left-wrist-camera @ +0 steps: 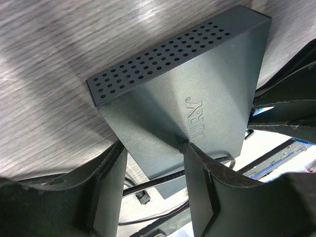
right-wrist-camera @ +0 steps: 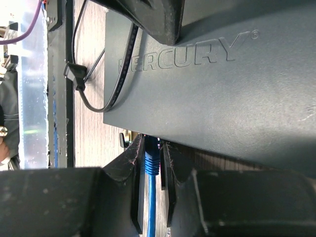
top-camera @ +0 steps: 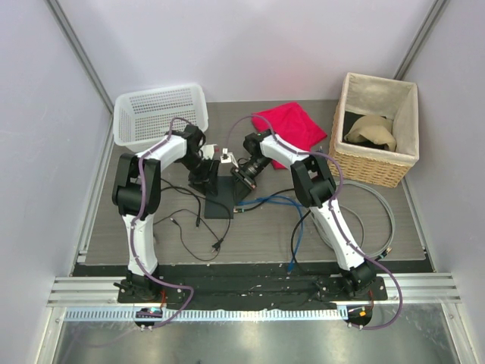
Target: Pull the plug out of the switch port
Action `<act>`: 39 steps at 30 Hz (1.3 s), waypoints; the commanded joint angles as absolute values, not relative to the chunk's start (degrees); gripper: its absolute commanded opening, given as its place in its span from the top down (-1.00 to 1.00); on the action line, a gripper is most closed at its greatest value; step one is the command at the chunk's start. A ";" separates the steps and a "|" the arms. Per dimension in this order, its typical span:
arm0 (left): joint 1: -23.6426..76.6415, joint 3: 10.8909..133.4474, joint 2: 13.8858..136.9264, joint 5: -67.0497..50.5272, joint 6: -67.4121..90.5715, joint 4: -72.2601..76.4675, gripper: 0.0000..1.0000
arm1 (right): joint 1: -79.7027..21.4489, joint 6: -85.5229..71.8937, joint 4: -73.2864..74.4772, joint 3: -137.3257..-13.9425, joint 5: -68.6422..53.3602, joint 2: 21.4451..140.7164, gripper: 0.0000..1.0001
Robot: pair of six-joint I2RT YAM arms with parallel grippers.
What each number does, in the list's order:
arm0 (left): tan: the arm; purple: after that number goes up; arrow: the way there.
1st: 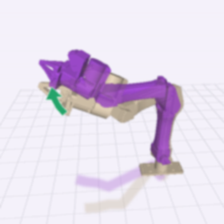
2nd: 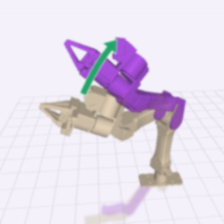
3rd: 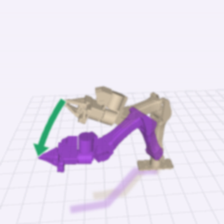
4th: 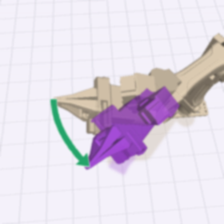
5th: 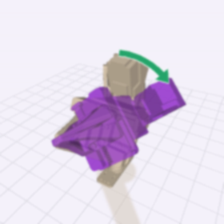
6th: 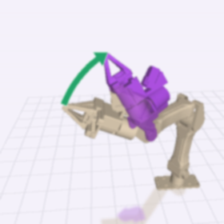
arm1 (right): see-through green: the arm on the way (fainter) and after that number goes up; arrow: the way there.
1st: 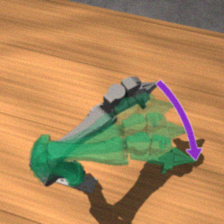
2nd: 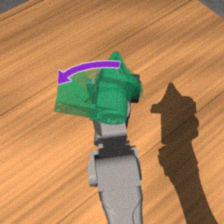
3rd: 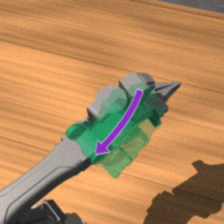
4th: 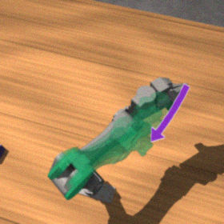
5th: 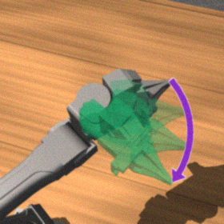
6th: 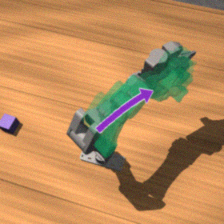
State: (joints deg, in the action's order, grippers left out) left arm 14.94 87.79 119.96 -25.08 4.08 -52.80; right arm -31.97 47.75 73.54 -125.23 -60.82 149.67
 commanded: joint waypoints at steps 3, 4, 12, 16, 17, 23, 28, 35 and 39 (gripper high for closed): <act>14.50 85.52 122.52 -16.00 1.76 -48.34 -0.04 | -31.99 53.09 85.42 -123.92 -49.75 152.05 0.97; 14.50 85.52 122.52 -15.91 1.67 -48.34 -0.04 | -31.99 52.48 85.52 -124.36 -49.49 152.31 0.97; 14.50 85.52 122.25 -16.00 1.67 -48.34 -0.03 | -31.38 29.64 66.65 -110.05 -47.39 143.80 0.97; 14.50 85.87 122.34 -16.00 1.76 -48.34 -0.03 | -31.11 28.03 65.30 -110.21 -47.54 143.26 0.97; 14.50 85.96 122.34 -15.91 1.67 -48.34 -0.03 | -30.94 28.91 66.17 -112.39 -48.07 143.70 0.97; 14.50 85.08 121.55 -16.08 1.41 -48.34 -0.03 | -29.01 33.83 71.54 -124.95 -48.34 143.80 0.97; 14.50 84.38 121.20 -17.22 1.67 -47.81 -0.03 | -25.23 31.56 71.28 -133.76 -49.48 137.82 0.97; 14.50 86.13 122.08 -17.49 1.93 -48.51 -0.03 | -17.06 32.95 73.99 -132.39 -51.24 126.40 0.97; 14.50 87.10 122.08 -18.28 1.93 -48.52 -0.04 | -13.02 33.40 73.05 -122.54 -49.75 118.05 0.97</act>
